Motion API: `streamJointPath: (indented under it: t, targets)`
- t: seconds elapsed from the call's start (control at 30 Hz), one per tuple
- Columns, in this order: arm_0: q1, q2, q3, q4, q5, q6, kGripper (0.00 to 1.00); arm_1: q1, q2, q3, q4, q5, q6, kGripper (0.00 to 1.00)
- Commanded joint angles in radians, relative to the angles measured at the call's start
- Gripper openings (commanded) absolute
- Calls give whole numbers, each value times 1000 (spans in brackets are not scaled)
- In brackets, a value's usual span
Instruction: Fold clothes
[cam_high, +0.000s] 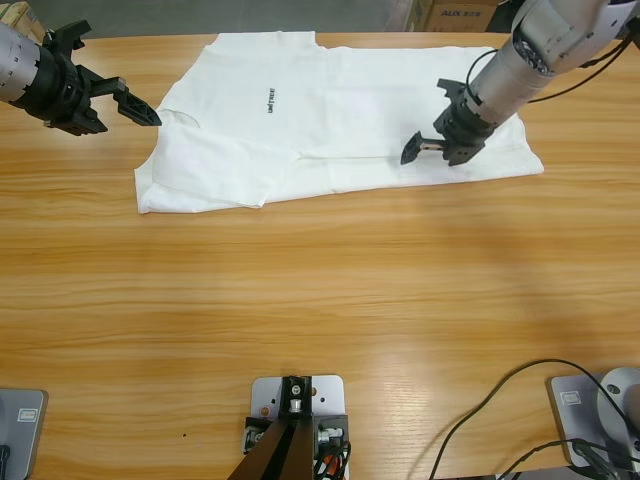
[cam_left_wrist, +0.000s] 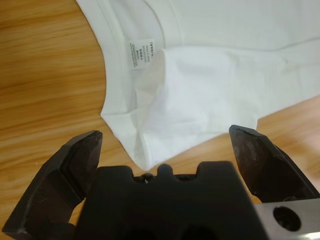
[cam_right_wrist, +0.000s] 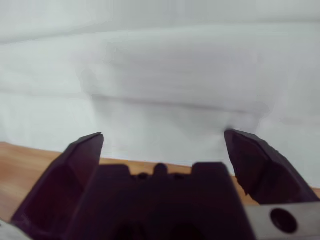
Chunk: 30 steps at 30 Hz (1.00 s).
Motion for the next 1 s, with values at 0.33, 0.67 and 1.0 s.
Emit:
streamJointPath:
  t: [0.33, 0.67, 1.0]
  targets:
    - [26, 12, 7, 29, 15, 29, 996, 0, 95, -98, 46, 11, -17, 996]
    - [25, 0, 2, 31, 15, 40, 996, -44, -74, -50, 82, -173, 6, 1000]
    - [-1, -99, 139, 34, -6, -49, 996, -243, -256, 234, -91, 10, 36, 1000]
